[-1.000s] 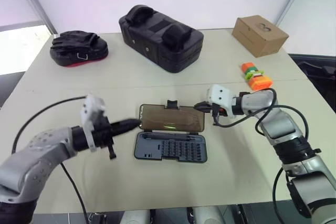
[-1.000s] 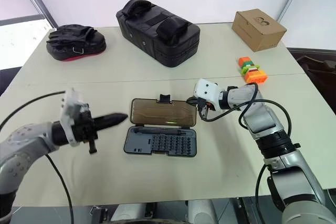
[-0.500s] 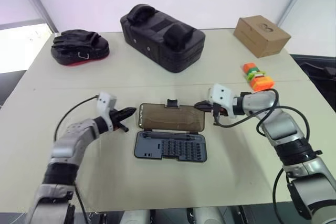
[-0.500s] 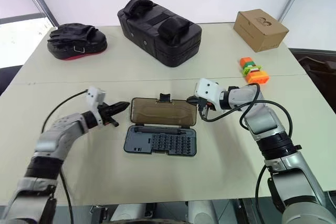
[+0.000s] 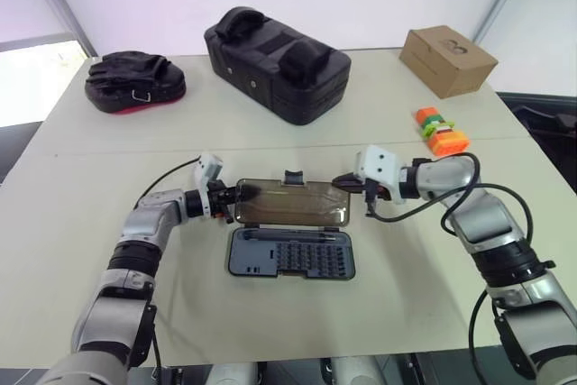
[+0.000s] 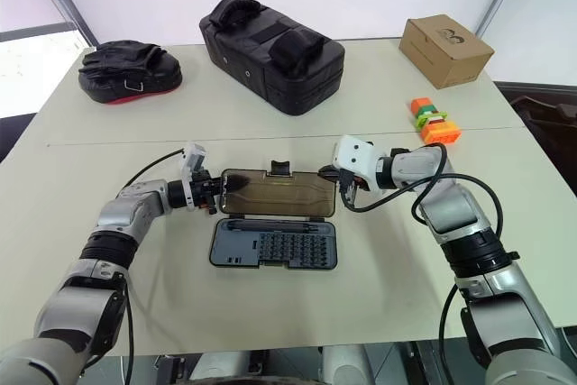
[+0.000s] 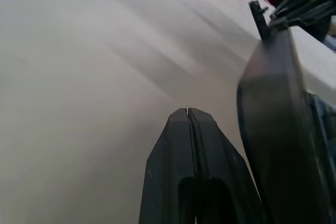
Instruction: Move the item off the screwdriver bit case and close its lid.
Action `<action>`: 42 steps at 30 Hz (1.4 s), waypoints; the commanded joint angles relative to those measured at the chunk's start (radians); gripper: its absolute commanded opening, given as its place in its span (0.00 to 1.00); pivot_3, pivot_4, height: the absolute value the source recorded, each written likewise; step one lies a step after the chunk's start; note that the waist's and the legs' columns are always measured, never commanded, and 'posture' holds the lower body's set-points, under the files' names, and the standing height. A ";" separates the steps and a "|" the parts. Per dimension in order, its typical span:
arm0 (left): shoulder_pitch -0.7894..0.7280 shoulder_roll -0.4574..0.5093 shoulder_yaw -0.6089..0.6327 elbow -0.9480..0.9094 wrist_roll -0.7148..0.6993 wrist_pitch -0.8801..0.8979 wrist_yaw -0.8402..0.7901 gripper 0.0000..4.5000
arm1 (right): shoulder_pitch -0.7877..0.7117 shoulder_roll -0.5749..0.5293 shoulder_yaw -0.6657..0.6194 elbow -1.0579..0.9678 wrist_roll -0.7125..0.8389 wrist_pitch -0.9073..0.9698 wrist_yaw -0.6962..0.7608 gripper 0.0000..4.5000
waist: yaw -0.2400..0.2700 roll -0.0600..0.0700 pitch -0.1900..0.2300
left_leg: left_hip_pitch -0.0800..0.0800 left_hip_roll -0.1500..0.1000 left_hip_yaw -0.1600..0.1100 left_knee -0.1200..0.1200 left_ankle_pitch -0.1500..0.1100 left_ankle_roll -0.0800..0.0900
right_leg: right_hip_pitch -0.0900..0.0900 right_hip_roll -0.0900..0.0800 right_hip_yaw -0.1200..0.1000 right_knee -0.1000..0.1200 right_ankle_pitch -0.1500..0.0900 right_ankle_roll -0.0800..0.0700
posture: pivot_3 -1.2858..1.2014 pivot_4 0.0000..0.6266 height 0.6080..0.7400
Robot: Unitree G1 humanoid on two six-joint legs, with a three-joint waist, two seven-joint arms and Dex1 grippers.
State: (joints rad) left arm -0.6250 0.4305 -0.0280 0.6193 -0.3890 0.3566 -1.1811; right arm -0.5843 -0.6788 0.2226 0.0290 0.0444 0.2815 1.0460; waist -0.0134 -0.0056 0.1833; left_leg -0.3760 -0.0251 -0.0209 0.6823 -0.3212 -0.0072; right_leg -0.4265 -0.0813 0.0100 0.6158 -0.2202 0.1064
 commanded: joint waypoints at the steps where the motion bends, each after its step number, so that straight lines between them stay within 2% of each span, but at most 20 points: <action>1: -0.002 0.003 -0.011 0.003 0.022 0.000 -0.022 0.00 | 0.002 -0.024 -0.025 -0.071 0.003 0.027 -0.004 0.33 | 0.000 0.000 0.000 | 0.000 0.000 0.000 0.000 0.000 0.000 | 0.000 0.000 0.000 0.000 0.000 0.000 | 0.52 0.24 1.00; 6: 0.003 0.005 0.006 -0.003 0.028 -0.004 -0.021 0.00 | 0.012 -0.086 -0.047 -0.170 0.023 0.111 0.022 0.90 | 0.001 0.000 0.000 | 0.000 0.001 0.000 0.000 0.000 0.000 | 0.000 0.000 0.000 0.000 0.000 0.000 | 0.52 0.24 1.00; 9: 0.010 0.009 0.013 -0.013 0.026 -0.002 -0.024 0.00 | 0.032 -0.128 -0.107 -0.267 0.121 0.229 0.058 0.90 | 0.001 0.000 0.000 | 0.000 0.001 0.000 0.000 0.000 0.000 | 0.000 0.000 0.000 0.000 0.000 0.000 | 0.52 0.24 1.00; 14: 0.006 0.021 0.030 -0.038 0.009 0.008 -0.035 0.00 | 0.045 -0.144 -0.337 -0.399 0.494 0.571 0.108 0.90 | 0.002 0.000 0.000 | 0.000 0.003 -0.001 0.000 0.000 0.000 | 0.000 0.000 0.000 0.000 0.000 0.000 | 0.52 0.24 1.00; 22: 0.004 0.061 0.042 -0.201 -0.060 0.128 -0.084 0.00 | 0.037 -0.109 -0.500 -0.375 0.735 0.754 0.005 0.90 | 0.003 -0.001 0.000 | -0.001 0.003 -0.001 0.000 0.000 0.000 | -0.001 -0.001 0.000 0.000 0.000 0.000 | 0.52 0.24 1.00; 28: 0.035 0.094 0.021 -0.381 -0.122 0.252 -0.115 0.00 | 0.046 -0.130 -0.496 -0.358 0.759 0.743 -0.034 0.90 | 0.002 -0.001 0.000 | -0.002 0.003 -0.001 0.000 0.000 0.000 | -0.001 -0.002 0.000 0.000 0.000 0.000 | 0.52 0.24 1.00; 33: 0.137 0.195 -0.087 -0.614 -0.138 0.338 -0.207 0.00 | 0.028 -0.139 -0.505 -0.313 0.756 0.724 -0.064 0.90 | 0.000 0.000 0.001 | -0.003 0.003 -0.001 0.000 0.000 0.001 | -0.002 -0.001 0.000 -0.001 0.000 0.000 | 0.52 0.24 1.00; 37: 0.191 0.260 -0.114 -0.715 -0.158 0.365 -0.239 0.00 | 0.006 -0.123 -0.496 -0.302 0.760 0.726 -0.115 0.90 | 0.001 0.000 0.001 | -0.003 0.003 -0.001 0.000 0.000 0.001 | -0.002 -0.001 0.001 0.000 0.000 0.000 | 0.52 0.24 1.00; 39: 0.187 0.258 -0.093 -0.724 -0.176 0.376 -0.223 0.00 | 0.011 -0.129 -0.474 -0.316 0.757 0.726 -0.123 0.90 | 0.003 0.000 0.001 | -0.003 0.004 -0.001 0.000 0.000 0.001 | -0.002 -0.001 0.000 0.000 0.000 0.000 | 0.52 0.24 1.00; 42: 0.053 0.166 0.021 -0.596 -0.228 0.392 -0.095 0.00 | 0.068 -0.152 -0.365 -0.440 0.755 0.718 -0.075 0.90 | 0.013 -0.001 0.001 | -0.004 0.003 -0.002 0.000 0.000 0.001 | -0.002 -0.001 0.000 0.000 0.000 0.000 | 0.52 0.24 1.00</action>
State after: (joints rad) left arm -0.5055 0.6152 -0.0890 -0.0091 -0.5801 0.7546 -1.3340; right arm -0.5259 -0.8142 -0.1919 -0.3230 0.7879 1.0165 0.9408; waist -0.0006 -0.0066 0.1845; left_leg -0.3815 -0.0218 -0.0244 0.6840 -0.3216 -0.0066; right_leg -0.4287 -0.0823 0.0080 0.6152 -0.2203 0.1061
